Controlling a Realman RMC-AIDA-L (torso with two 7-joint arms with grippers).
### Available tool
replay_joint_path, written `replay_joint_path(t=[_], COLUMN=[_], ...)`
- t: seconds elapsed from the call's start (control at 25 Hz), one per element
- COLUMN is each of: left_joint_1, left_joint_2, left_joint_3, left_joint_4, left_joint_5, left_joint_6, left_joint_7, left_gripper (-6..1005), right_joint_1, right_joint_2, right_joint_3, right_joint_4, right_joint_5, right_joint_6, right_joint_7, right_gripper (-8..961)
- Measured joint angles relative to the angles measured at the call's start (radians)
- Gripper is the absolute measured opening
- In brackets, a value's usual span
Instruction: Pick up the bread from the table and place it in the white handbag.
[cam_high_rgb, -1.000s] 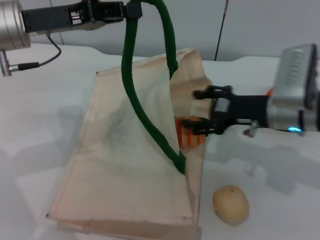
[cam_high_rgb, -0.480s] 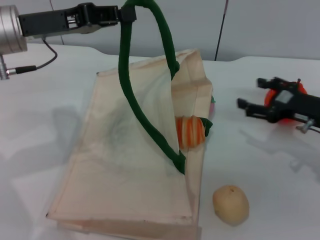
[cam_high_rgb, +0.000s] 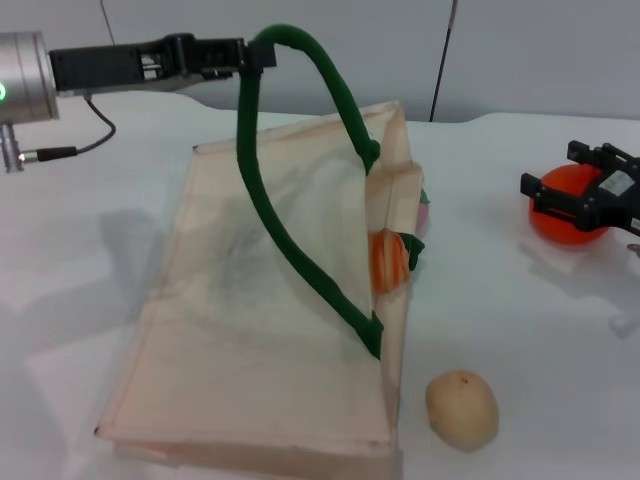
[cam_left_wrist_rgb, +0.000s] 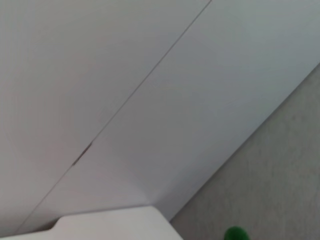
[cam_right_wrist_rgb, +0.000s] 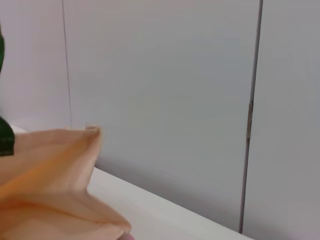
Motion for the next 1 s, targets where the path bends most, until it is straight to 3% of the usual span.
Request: replay_joint_path(t=[0.48,0.68,1.0], left_joint_1=[-0.015,-0.016,-0.016], left_joint_2=[-0.005,-0.002,-0.001], left_joint_3=[0.000,0.000,-0.001], left_joint_4=[0.002,0.002,0.001], left_joint_5=[0.067,0.086,0.051], left_joint_6=[-0.015,-0.014,-0.007], left_joint_7=[-0.069,-0.081,-0.082], left_gripper=[601,783,771], right_joint_1=[0.001,0.000,-0.009], right_joint_2=[0.001,0.001,0.001], right_joint_3=[0.048,0.049,0.053], right_joint_4=[0.001,0.001,0.000], right_joint_5=[0.000,0.000,0.049], right_joint_6=[-0.002,-0.002,-0.008], right_joint_7=[0.000,0.000,0.000], right_gripper=[865,865,865])
